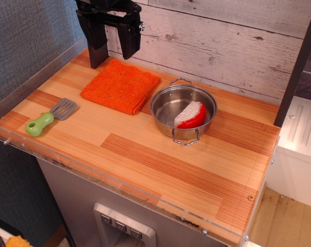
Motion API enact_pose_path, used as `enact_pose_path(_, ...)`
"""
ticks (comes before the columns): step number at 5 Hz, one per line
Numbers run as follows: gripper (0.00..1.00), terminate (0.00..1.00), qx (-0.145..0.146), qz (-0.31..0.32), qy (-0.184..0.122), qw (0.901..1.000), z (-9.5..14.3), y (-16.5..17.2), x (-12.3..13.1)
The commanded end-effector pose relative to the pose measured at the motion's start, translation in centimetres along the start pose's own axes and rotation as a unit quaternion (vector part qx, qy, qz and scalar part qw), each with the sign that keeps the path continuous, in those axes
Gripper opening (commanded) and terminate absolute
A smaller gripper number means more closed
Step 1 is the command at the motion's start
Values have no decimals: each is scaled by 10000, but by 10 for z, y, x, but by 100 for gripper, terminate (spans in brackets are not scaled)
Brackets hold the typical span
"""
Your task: Move the spatula to the far bottom right corner of table
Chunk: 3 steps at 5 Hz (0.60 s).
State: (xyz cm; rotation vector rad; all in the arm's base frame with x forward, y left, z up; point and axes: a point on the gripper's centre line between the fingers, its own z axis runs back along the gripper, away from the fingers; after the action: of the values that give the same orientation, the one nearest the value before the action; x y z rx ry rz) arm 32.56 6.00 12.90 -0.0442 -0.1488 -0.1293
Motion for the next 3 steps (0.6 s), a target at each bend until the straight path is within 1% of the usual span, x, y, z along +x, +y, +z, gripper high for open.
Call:
enact_pose_path(1,100,0,0,0,0,10000,0,0,0)
enact_pose_path(2,100,0,-435,130,-222,9987,-5,10,-8)
enact_pose_path(3,100,0,-252,283,-201,9991,-14,40,-30)
